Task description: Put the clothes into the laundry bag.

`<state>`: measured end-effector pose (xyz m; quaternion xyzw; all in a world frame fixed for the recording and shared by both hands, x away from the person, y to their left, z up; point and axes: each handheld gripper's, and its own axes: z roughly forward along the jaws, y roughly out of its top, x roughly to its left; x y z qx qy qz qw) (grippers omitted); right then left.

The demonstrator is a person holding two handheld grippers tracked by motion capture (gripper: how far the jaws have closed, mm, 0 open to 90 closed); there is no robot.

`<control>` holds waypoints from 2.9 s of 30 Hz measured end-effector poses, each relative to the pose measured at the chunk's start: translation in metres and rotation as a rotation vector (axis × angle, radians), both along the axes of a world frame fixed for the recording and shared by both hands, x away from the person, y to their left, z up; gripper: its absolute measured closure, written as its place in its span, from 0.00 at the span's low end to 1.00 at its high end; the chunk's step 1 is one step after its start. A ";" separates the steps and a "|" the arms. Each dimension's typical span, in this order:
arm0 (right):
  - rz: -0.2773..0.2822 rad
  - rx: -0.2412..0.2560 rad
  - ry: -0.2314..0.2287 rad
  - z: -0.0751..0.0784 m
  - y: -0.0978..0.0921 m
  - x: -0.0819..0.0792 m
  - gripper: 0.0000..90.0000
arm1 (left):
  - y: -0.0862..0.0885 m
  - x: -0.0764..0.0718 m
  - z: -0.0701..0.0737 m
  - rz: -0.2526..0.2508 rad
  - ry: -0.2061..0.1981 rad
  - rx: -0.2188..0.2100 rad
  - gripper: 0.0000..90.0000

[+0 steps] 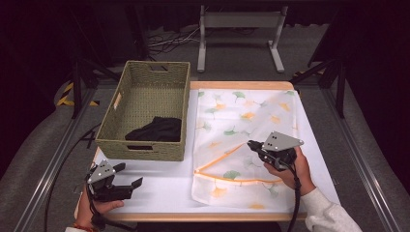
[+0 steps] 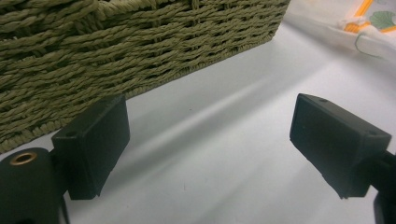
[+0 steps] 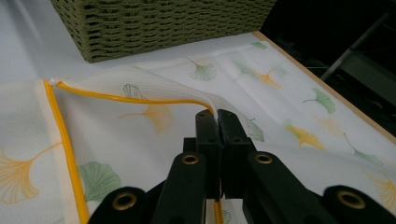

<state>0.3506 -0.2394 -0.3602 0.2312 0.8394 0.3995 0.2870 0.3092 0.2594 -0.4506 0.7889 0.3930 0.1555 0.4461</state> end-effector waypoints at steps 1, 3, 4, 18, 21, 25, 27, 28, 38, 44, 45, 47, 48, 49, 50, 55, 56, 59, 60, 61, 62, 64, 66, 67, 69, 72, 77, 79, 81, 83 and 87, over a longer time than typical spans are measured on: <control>0.000 0.000 0.000 0.000 0.000 0.000 0.99 | 0.000 0.000 0.000 0.000 0.000 0.000 0.14; -0.001 0.006 -0.004 0.002 0.000 0.000 0.99 | 0.000 0.000 -0.001 0.006 0.004 0.001 0.14; -0.001 0.004 -0.006 0.003 -0.001 0.001 0.99 | 0.000 -0.001 0.000 0.010 0.002 0.001 0.14; 0.003 0.018 -0.048 0.012 -0.002 -0.004 0.99 | -0.006 0.005 0.000 -0.002 0.005 0.008 0.14; 0.006 0.021 -0.053 0.015 -0.003 -0.006 0.99 | -0.006 0.007 -0.001 -0.001 0.007 0.012 0.14; 0.011 0.020 -0.053 0.016 -0.002 -0.008 0.99 | -0.006 0.006 -0.001 -0.001 0.007 0.009 0.14; 0.014 0.025 -0.055 0.017 -0.002 -0.009 0.99 | -0.005 0.007 -0.002 -0.006 0.008 0.004 0.14; 0.014 0.027 -0.057 0.017 -0.002 -0.009 0.99 | -0.005 0.007 -0.002 -0.005 0.006 0.004 0.14; 0.005 0.044 -0.091 0.026 -0.004 -0.013 0.99 | -0.006 0.003 0.001 -0.011 -0.002 0.005 0.14; 0.001 0.051 -0.098 0.027 -0.006 -0.012 0.99 | -0.008 0.004 -0.001 -0.018 0.001 0.018 0.14; 0.001 0.050 -0.101 0.027 -0.006 -0.011 0.99 | -0.007 0.004 0.000 -0.017 0.002 0.017 0.14; -0.002 0.048 -0.104 0.028 -0.005 -0.010 0.99 | -0.006 0.004 0.001 -0.017 -0.005 0.014 0.14; -0.003 0.049 -0.110 0.029 -0.004 -0.010 0.99 | -0.006 0.004 0.002 -0.015 -0.009 0.008 0.14; -0.004 0.050 -0.110 0.029 -0.003 -0.010 0.99 | -0.006 0.004 0.003 -0.010 -0.017 0.010 0.14; -0.001 0.049 -0.112 0.030 -0.002 -0.009 0.99 | -0.005 0.003 0.005 -0.006 -0.032 0.016 0.14; 0.002 0.046 -0.119 0.032 0.000 -0.009 0.99 | -0.002 -0.003 0.015 0.016 -0.075 0.020 0.11; 0.002 0.045 -0.118 0.032 0.001 -0.009 0.99 | 0.000 -0.006 0.021 0.033 -0.106 0.058 0.10; 0.001 0.047 -0.119 0.032 0.000 -0.009 0.99 | 0.001 -0.007 0.028 0.017 -0.122 0.086 0.08; 0.002 0.049 -0.115 0.032 0.000 -0.009 0.99 | 0.002 -0.007 0.033 0.018 -0.134 0.105 0.08; 0.004 0.047 -0.110 0.030 0.000 -0.009 0.99 | 0.001 -0.006 0.035 0.014 -0.139 0.116 0.07; 0.004 0.047 -0.110 0.030 0.000 -0.009 0.99 | 0.001 -0.005 0.038 0.009 -0.140 0.123 0.07; 0.008 0.040 -0.105 0.029 0.000 -0.009 0.99 | 0.000 -0.001 0.049 -0.011 -0.159 0.144 0.07; 0.008 0.044 -0.103 0.029 0.000 -0.009 0.99 | -0.001 0.003 0.058 -0.019 -0.174 0.138 0.07; 0.009 0.044 -0.102 0.029 0.000 -0.009 0.99 | -0.001 0.006 0.064 -0.030 -0.181 0.132 0.07; 0.008 0.044 -0.099 0.028 0.000 -0.009 0.99 | -0.003 0.013 0.074 -0.043 -0.190 0.125 0.06; 0.015 0.040 -0.096 0.027 0.001 -0.009 0.99 | -0.005 0.023 0.089 -0.072 -0.199 0.137 0.05; 0.021 0.033 -0.085 0.026 0.002 -0.010 0.99 | -0.013 0.044 0.110 -0.122 -0.190 0.149 0.05; 0.020 0.032 -0.082 0.025 0.002 -0.010 0.99 | -0.016 0.050 0.112 -0.122 -0.181 0.163 0.05; 0.020 0.030 -0.080 0.025 0.001 -0.010 0.99 | -0.024 0.062 0.115 -0.138 -0.163 0.192 0.04; 0.017 0.034 -0.076 0.025 -0.001 -0.010 0.99 | -0.031 0.074 0.116 -0.168 -0.133 0.223 0.06; 0.010 0.037 -0.071 0.024 -0.003 -0.010 0.98 | -0.044 0.098 0.118 -0.199 -0.112 0.260 0.07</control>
